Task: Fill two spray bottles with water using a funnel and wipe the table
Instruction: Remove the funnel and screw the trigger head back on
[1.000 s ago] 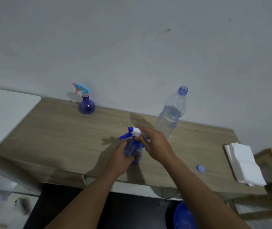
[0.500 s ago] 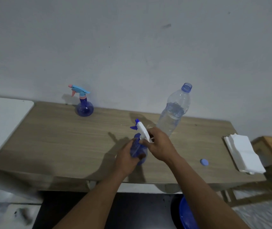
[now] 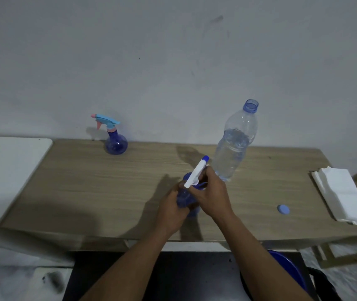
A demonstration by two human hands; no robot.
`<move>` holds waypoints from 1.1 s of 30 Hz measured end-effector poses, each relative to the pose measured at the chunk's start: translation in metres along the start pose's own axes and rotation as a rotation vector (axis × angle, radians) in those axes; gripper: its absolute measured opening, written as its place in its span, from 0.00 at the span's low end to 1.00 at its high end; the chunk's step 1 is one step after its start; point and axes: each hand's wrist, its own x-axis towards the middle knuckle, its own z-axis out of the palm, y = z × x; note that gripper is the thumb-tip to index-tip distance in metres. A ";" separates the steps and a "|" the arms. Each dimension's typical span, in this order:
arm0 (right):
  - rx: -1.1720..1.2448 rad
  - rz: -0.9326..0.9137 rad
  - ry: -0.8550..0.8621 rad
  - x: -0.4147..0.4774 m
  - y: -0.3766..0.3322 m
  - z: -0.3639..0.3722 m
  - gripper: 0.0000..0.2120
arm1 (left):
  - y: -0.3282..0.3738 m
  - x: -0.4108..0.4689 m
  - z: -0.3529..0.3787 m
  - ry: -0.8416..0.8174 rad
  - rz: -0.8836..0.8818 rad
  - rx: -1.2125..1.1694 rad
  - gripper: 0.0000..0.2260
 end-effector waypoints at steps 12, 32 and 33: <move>0.013 -0.121 0.067 -0.008 0.012 0.006 0.12 | 0.003 -0.002 -0.002 -0.031 0.016 0.002 0.23; -0.053 -0.083 0.187 -0.014 0.008 0.020 0.11 | 0.017 -0.018 -0.004 -0.036 0.018 -0.096 0.26; -0.037 -0.051 0.197 -0.013 0.008 0.022 0.13 | 0.017 -0.019 -0.004 -0.031 0.020 -0.106 0.25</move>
